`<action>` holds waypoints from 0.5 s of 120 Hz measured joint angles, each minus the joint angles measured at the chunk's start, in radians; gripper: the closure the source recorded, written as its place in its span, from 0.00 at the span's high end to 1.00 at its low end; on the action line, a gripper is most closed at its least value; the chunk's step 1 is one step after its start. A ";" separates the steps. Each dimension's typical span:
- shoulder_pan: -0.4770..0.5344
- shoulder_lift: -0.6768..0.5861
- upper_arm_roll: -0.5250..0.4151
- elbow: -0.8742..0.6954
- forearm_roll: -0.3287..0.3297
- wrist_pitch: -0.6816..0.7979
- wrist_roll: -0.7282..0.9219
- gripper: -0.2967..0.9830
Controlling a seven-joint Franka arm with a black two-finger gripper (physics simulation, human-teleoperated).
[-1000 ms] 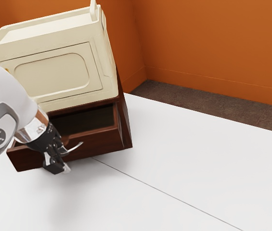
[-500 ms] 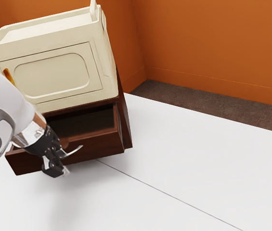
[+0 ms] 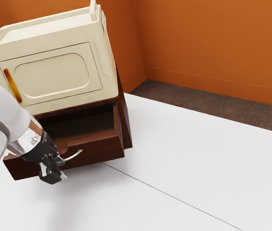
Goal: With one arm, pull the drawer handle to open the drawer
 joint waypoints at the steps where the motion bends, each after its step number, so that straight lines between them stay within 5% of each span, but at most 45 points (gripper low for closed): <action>1: 0.000 0.000 0.000 0.000 0.000 0.001 -0.001 0.51; 60: 0.016 -0.057 -0.041 -0.034 0.011 0.028 -0.058 0.52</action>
